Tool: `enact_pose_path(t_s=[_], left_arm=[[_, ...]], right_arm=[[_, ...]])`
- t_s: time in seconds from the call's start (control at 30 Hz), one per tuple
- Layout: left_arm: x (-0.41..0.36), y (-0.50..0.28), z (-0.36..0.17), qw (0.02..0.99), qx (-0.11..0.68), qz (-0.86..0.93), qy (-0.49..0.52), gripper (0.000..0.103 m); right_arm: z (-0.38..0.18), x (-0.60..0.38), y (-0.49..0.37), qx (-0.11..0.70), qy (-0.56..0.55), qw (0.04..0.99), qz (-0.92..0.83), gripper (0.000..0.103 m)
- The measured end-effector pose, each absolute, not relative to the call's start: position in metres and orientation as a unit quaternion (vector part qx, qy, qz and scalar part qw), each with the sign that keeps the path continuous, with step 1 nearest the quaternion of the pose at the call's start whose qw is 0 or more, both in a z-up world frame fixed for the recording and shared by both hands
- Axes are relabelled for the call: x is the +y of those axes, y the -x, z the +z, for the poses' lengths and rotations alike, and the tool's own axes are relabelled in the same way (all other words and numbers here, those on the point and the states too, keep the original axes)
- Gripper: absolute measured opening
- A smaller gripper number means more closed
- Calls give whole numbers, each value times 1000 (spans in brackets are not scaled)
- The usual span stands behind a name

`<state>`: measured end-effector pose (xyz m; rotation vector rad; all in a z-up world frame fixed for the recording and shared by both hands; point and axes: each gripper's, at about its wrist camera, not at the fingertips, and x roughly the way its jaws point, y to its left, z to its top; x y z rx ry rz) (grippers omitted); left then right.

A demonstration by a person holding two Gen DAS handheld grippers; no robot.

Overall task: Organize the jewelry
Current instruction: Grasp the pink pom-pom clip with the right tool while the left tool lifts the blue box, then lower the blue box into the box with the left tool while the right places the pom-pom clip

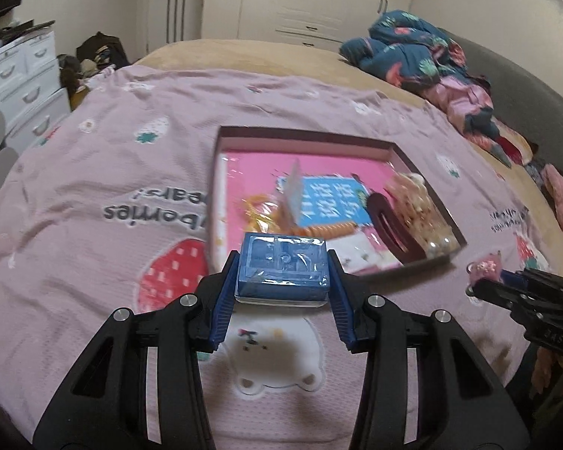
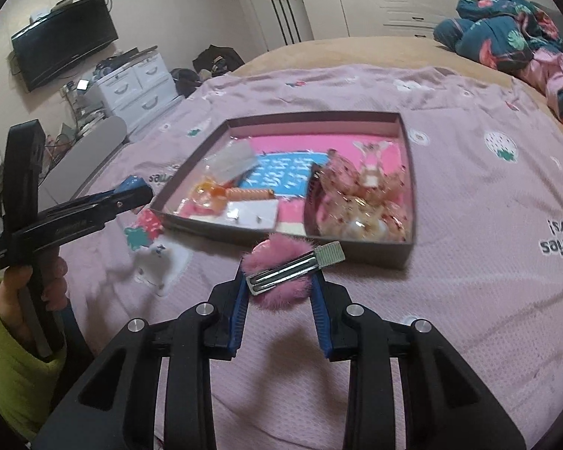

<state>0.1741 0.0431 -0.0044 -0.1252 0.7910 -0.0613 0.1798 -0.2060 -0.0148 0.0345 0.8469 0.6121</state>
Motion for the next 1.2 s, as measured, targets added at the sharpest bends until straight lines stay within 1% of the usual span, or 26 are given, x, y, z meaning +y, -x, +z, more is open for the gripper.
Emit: enact_pose_path(t_s=[0.2, 0.5, 0.67, 0.9, 1.03, 1.2], left_arm=[[61, -178, -3, 922, 380, -10, 75, 36], [73, -194, -17, 916, 392, 9, 80, 36], [72, -207, -26, 912, 402, 13, 79, 36], [66, -219, -38, 909, 412, 19, 60, 36], [63, -220, -38, 910, 411, 21, 48, 37], [61, -219, -37, 912, 408, 21, 43, 37]], right_arm=[[-6, -185, -188, 396, -8, 866, 306, 29], [10, -159, -210, 372, -2, 871, 320, 29], [11, -151, -223, 372, 1, 872, 319, 29], [-10, -136, -243, 394, 28, 868, 300, 29], [-28, -129, -248, 414, 36, 860, 297, 29], [-42, -120, -247, 420, 67, 860, 281, 31]])
